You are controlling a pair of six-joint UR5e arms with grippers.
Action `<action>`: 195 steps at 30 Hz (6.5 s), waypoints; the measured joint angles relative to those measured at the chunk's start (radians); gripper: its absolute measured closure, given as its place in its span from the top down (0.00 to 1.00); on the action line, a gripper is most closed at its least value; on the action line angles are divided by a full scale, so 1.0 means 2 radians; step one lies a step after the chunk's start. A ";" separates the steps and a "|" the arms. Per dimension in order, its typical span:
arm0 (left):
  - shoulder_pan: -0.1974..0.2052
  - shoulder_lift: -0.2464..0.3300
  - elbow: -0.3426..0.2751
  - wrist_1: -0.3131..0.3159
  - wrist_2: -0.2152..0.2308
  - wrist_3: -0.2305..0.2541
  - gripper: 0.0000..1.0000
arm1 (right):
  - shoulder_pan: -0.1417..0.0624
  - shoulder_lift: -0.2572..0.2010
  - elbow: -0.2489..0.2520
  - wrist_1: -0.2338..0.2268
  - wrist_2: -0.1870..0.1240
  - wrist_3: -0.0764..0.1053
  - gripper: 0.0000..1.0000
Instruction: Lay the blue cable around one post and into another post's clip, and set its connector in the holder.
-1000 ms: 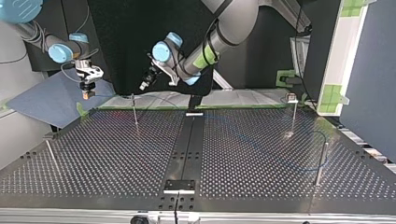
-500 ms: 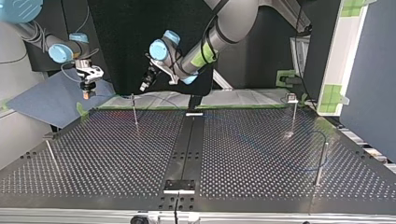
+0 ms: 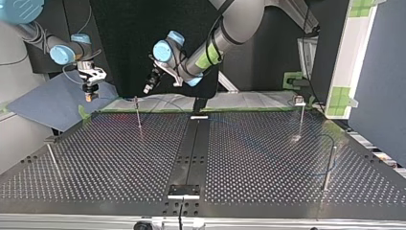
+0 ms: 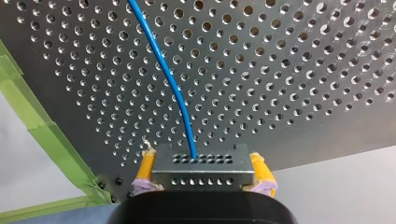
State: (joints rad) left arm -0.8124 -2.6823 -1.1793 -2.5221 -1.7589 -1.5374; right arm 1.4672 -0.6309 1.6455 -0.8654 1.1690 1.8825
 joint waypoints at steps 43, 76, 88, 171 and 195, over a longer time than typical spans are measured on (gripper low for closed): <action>-0.005 0.084 -0.087 0.061 -0.057 -0.021 1.00 | 0.002 0.002 0.000 -0.003 -0.003 0.001 0.00; 0.014 0.229 -0.233 0.085 -0.096 -0.057 1.00 | 0.007 0.003 0.000 -0.007 -0.005 0.005 0.00; 0.021 0.277 -0.281 0.085 -0.095 -0.057 1.00 | 0.008 0.004 0.000 -0.008 -0.005 0.005 0.00; 0.157 0.443 -0.610 0.229 -0.008 -0.076 1.00 | 0.024 0.004 -0.004 -0.007 -0.005 0.005 0.00; 0.157 0.443 -0.610 0.230 -0.011 -0.078 1.00 | 0.033 -0.033 -0.024 0.080 0.033 -0.059 0.00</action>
State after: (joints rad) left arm -0.4974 -1.7954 -2.3988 -2.0619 -1.7801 -1.6934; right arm 1.5336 -0.6977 1.5965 -0.7046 1.2353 1.7636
